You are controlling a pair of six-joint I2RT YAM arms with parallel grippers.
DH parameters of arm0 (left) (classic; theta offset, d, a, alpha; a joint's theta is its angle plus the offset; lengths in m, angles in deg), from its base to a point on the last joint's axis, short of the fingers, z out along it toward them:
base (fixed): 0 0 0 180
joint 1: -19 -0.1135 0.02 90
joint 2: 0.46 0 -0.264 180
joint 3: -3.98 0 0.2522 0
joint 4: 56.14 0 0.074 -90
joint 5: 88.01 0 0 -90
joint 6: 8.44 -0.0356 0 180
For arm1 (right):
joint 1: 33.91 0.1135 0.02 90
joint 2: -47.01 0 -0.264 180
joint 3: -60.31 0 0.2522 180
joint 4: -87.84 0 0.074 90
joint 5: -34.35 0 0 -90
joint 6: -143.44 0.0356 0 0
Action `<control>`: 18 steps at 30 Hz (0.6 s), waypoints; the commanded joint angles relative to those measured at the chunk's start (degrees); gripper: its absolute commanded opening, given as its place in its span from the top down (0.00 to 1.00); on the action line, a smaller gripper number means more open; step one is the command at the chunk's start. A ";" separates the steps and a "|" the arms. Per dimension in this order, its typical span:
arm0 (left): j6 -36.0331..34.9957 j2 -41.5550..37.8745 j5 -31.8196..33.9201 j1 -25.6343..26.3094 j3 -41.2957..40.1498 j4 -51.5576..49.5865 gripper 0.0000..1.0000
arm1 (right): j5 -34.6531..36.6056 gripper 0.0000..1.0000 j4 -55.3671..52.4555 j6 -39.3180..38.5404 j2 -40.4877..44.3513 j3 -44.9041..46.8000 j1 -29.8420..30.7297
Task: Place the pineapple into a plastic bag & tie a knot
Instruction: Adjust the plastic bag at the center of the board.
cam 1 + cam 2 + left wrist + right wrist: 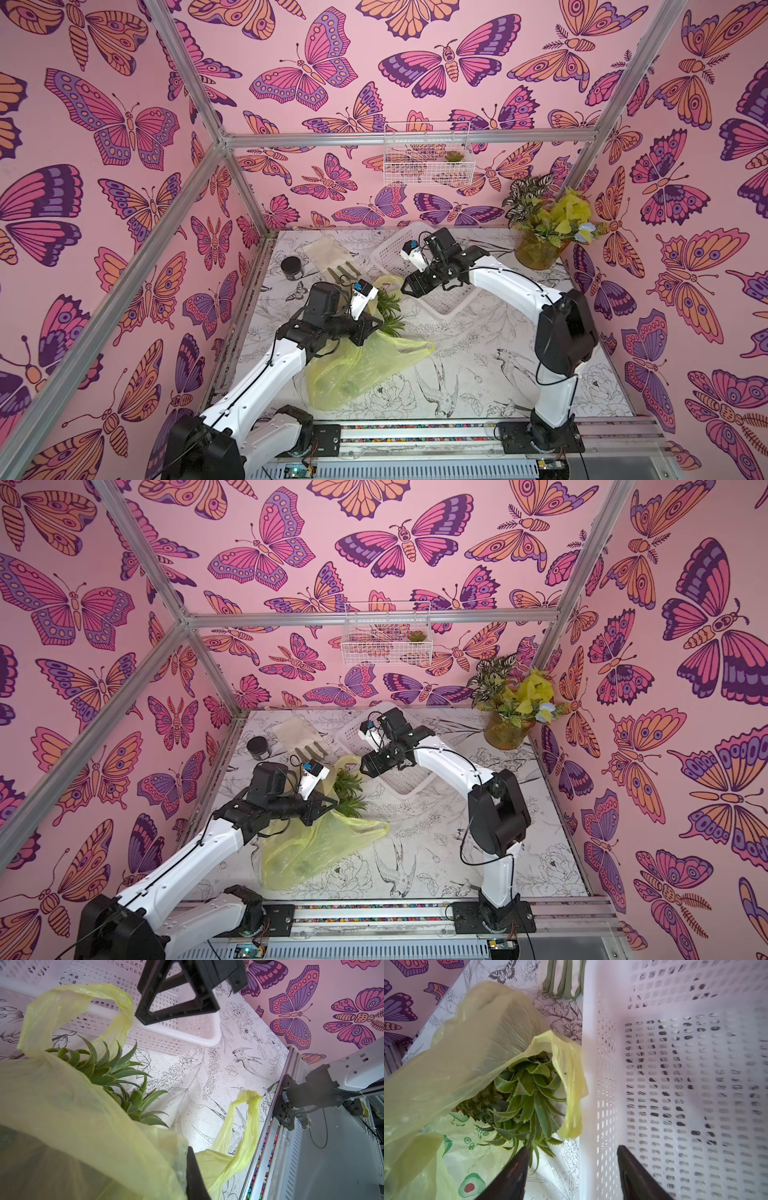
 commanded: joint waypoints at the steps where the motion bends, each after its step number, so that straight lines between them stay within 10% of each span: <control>1: -0.22 -0.41 -0.42 -0.26 -0.82 0.76 1.00 | -3.17 0.35 -0.32 -0.98 -1.63 -3.43 0.38; 18: -0.76 -1.04 1.95 -0.19 3.62 -3.16 0.92 | -2.51 1.00 12.80 7.01 -4.64 -1.23 0.37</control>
